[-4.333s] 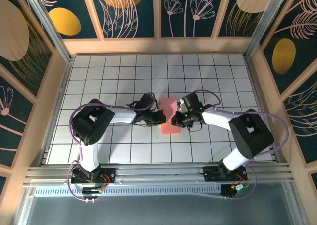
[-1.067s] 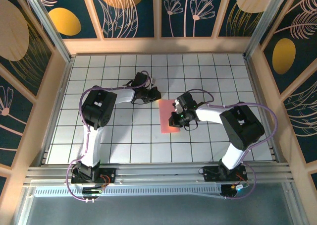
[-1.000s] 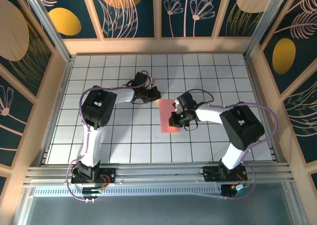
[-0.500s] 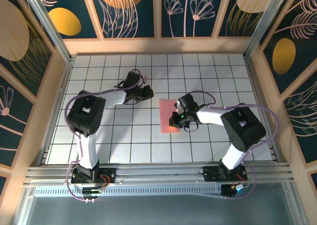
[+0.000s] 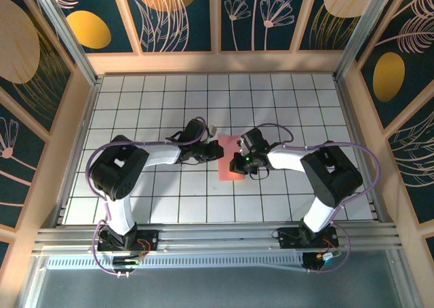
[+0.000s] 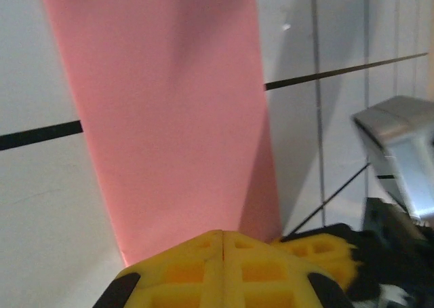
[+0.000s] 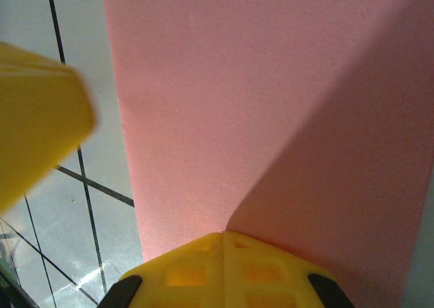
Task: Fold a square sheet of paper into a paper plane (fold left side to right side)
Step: Hold the square sheet of paper at the center of the table.
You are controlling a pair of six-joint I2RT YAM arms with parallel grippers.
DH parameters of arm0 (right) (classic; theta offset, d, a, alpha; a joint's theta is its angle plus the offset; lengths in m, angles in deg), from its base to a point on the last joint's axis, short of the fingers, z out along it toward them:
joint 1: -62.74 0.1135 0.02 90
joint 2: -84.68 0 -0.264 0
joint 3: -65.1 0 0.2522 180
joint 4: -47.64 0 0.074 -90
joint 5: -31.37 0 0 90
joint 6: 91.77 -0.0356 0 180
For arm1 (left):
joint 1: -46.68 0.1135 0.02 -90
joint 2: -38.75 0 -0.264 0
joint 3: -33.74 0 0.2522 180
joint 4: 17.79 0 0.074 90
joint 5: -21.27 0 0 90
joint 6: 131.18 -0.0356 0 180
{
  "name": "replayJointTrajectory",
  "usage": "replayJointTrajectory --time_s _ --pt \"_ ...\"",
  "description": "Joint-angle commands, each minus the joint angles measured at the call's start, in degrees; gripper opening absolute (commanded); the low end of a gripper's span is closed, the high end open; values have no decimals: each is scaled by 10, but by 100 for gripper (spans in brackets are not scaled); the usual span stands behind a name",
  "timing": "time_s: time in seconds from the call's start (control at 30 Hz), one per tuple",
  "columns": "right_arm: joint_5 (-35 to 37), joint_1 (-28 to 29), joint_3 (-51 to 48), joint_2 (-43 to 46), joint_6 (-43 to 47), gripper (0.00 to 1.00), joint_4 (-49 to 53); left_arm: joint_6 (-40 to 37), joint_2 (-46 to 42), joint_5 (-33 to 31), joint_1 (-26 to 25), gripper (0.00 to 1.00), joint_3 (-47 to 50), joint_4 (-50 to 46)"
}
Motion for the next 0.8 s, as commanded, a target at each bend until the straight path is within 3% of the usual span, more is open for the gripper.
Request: replayJointTrajectory --time_s 0.0,0.37,0.57,0.77 --pt "55 9 -10 -30 -2 0 36 15 27 1 5 1 -24 18" --pt "33 11 15 -10 8 1 35 3 47 -28 4 0 -15 -11" --pt "21 -5 66 39 27 19 70 -2 51 -29 4 0 -11 -14" --pt "11 -71 38 91 62 33 126 -3 51 -27 2 0 -8 -10"
